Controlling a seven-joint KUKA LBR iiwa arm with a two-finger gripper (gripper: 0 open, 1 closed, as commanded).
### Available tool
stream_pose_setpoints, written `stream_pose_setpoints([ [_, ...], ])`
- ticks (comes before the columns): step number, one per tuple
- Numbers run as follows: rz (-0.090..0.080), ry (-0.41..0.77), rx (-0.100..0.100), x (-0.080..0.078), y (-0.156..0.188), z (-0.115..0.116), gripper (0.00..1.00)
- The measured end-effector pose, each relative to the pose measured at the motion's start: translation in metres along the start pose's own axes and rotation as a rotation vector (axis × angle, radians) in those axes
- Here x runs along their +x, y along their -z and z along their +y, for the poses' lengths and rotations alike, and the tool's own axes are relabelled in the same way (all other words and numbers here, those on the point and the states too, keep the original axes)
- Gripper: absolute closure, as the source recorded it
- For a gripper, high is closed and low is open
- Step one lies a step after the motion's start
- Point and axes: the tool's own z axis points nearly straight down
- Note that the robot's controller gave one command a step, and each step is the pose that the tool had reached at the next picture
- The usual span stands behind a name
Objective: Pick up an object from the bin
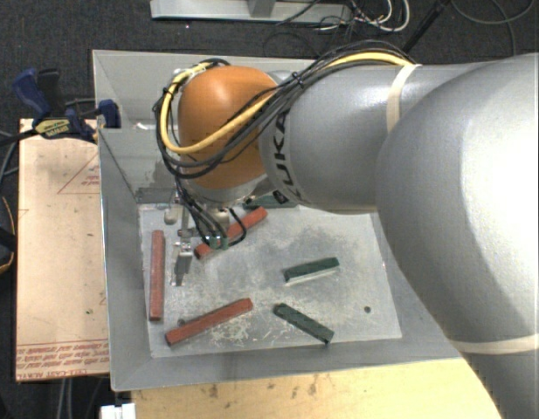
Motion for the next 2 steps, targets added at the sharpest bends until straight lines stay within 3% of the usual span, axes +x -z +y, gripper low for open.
stream_pose_setpoints([
  [1,-0.008,-0.003,-0.002,-0.002,0.005,-0.001,0.00],
  [2,-0.019,-0.174,-0.008,-0.014,-0.074,-0.045,1.00],
])
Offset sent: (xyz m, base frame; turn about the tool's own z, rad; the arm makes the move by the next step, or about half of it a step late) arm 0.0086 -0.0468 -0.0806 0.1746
